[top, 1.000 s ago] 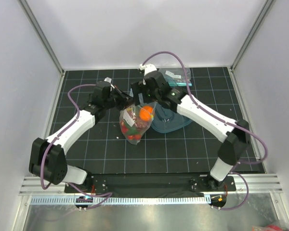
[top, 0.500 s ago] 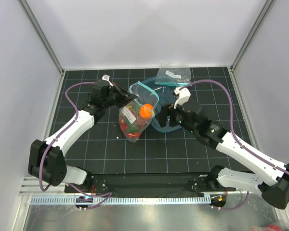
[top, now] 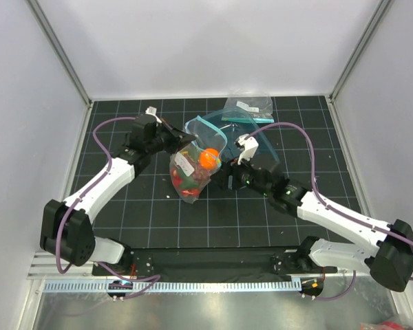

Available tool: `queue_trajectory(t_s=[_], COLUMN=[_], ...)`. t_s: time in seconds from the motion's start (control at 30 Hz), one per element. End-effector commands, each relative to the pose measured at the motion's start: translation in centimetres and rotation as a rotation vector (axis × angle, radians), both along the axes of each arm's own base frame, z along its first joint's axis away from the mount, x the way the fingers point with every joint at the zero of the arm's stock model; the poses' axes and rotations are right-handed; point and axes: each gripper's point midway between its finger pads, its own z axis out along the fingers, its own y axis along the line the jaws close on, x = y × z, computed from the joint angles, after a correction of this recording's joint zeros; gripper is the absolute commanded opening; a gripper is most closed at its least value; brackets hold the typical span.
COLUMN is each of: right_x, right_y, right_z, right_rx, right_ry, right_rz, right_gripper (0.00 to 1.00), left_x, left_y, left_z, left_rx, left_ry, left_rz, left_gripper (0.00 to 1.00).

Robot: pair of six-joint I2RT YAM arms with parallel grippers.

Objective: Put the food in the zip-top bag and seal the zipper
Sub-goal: Adjust the zipper food storage bag at the center of the board, then zip the zipper food storage bag at the center of the board.

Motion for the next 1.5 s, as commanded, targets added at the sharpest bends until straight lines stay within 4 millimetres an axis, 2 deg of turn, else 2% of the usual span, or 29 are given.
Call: queue_trajectory(t_s=[0.0, 0.1, 0.13, 0.3, 0.4, 0.43, 0.5, 0.57, 0.6, 0.67, 0.7, 0.77, 0.8, 0.87, 0.93, 0.97, 1.13, 1.3, 1.37, 1.43, 1.47], right_x=[1.4, 2.3, 2.7, 3.6, 4.0, 4.1, 3.9, 3.7, 3.4, 2.8, 2.5, 1.9, 1.6, 1.1, 0.6, 0.4, -0.5, -1.6, -2.1, -2.7, -2.7], right_y=[1.5, 1.5, 1.5, 1.4, 1.3, 1.2, 1.0, 0.4, -0.1, -0.9, -1.3, -2.0, -2.4, -2.9, -3.4, -3.5, -4.2, -4.1, -3.7, -3.6, -3.7], right_z=[3.2, 3.1, 2.9, 3.3, 3.8, 3.9, 4.1, 3.9, 4.7, 4.5, 5.2, 5.2, 5.7, 5.4, 5.5, 5.4, 4.5, 4.5, 4.6, 5.1, 5.3], right_rx=[0.078, 0.064, 0.053, 0.052, 0.030, 0.008, -0.007, -0.019, -0.007, -0.033, -0.027, -0.055, -0.063, -0.099, -0.127, -0.138, -0.204, -0.194, -0.171, -0.154, -0.158], right_ry=[-0.079, -0.080, -0.078, -0.109, -0.124, -0.126, -0.129, -0.134, -0.153, -0.158, -0.172, -0.172, -0.187, -0.175, -0.178, -0.180, -0.170, -0.206, -0.221, -0.229, -0.230], right_rz=[-0.018, -0.051, -0.068, -0.101, -0.113, -0.111, -0.107, -0.109, -0.114, -0.111, -0.109, -0.101, -0.096, -0.084, -0.062, -0.052, -0.011, 0.057, 0.094, 0.118, 0.121], right_gripper=[0.71, 0.60, 0.52, 0.46, 0.21, 0.02, 0.01, 0.01, 0.01, 0.01, 0.01, 0.01, 0.01, 0.01, 0.01, 0.01, 0.01, 0.01, 0.01, 0.01, 0.01], left_x=[0.5, 0.6, 0.5, 0.5, 0.2, 0.3, 0.0, -0.3, -0.4, -1.1, -1.2, -1.8, -2.0, -2.8, -3.6, -4.3, -6.6, -7.2, -8.3, -9.0, -10.2], left_y=[-0.2, -0.1, -0.1, 0.1, 0.3, 0.4, 0.5, 0.8, 1.1, 1.5, 1.7, 2.4, 2.7, 3.0, 3.0, 3.1, 1.7, 1.5, 1.1, 0.3, -0.8], left_z=[4.3, 4.5, 4.5, 4.8, 5.0, 5.1, 5.0, 5.2, 5.4, 5.5, 6.1, 6.7, 7.2, 8.5, 9.4, 10.9, 14.0, 14.3, 14.8, 14.4, 14.8], left_rx=[-0.034, -0.034, -0.034, -0.027, -0.023, -0.020, 0.001, 0.027, 0.058, 0.113, 0.160, 0.203, 0.234, 0.256, 0.305, 0.315, 0.364, 0.473, 0.471, 0.502, 0.474], left_ry=[-0.123, -0.127, -0.127, -0.138, -0.143, -0.146, -0.154, -0.170, -0.197, -0.211, -0.253, -0.278, -0.311, -0.369, -0.450, -0.523, -0.764, -0.935, -1.013, -1.079, -1.132], left_rz=[-0.002, 0.001, -0.001, 0.008, 0.010, 0.014, 0.008, 0.003, -0.010, -0.032, -0.051, -0.057, -0.065, -0.079, -0.123, -0.133, -0.235, -0.264, -0.302, -0.387, -0.471], left_gripper=[0.00, 0.00, 0.00, 0.00, 0.00, 0.00, 0.01, 0.11, 0.26, 0.33, 0.40, 0.46, 0.56, 0.74, 1.00, 1.00, 1.00, 1.00, 1.00, 1.00, 1.00])
